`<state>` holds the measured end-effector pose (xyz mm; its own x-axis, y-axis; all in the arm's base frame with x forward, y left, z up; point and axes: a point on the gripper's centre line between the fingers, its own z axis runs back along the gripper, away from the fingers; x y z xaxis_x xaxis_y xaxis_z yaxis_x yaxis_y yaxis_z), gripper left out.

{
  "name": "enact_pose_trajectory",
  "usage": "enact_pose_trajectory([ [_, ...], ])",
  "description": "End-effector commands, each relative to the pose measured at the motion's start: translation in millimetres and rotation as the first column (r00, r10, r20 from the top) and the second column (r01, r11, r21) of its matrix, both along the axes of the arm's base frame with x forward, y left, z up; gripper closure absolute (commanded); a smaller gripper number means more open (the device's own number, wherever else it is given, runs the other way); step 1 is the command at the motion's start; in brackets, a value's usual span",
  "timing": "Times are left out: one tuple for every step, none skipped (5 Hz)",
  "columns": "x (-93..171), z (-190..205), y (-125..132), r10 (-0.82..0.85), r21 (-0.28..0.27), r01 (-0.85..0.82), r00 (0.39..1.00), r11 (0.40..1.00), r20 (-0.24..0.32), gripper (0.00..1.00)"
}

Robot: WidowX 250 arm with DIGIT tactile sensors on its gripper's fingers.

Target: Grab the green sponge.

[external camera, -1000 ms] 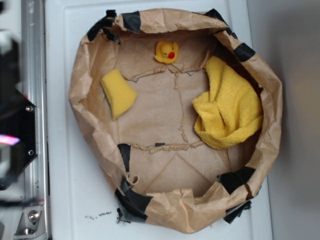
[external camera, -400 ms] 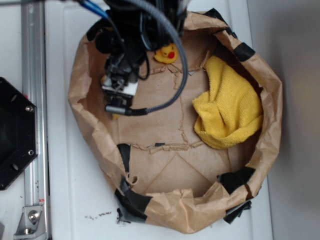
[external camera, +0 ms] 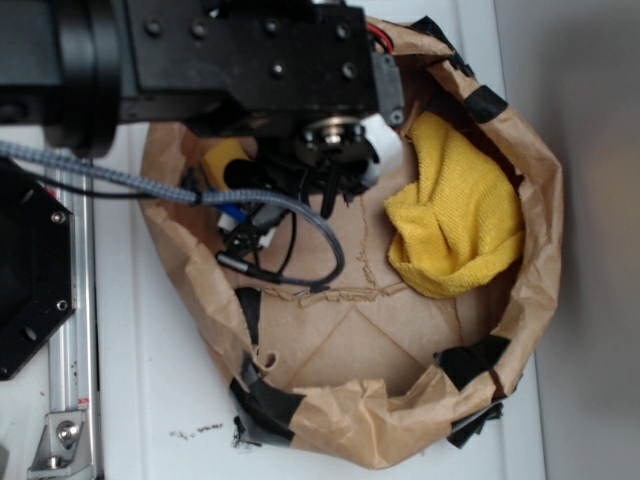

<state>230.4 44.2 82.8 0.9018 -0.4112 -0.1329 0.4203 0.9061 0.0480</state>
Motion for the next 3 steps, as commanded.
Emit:
enact_pose_trajectory([
  [4.7,4.1,-1.0,0.001,0.009,-0.002,1.000,1.000,0.026,0.00],
  [4.7,4.1,-1.0,0.001,0.009,-0.002,1.000,1.000,0.026,0.00],
  [-4.6,-21.2,-2.1,-0.094,-0.011,0.095,0.995,0.995,0.043,0.00],
])
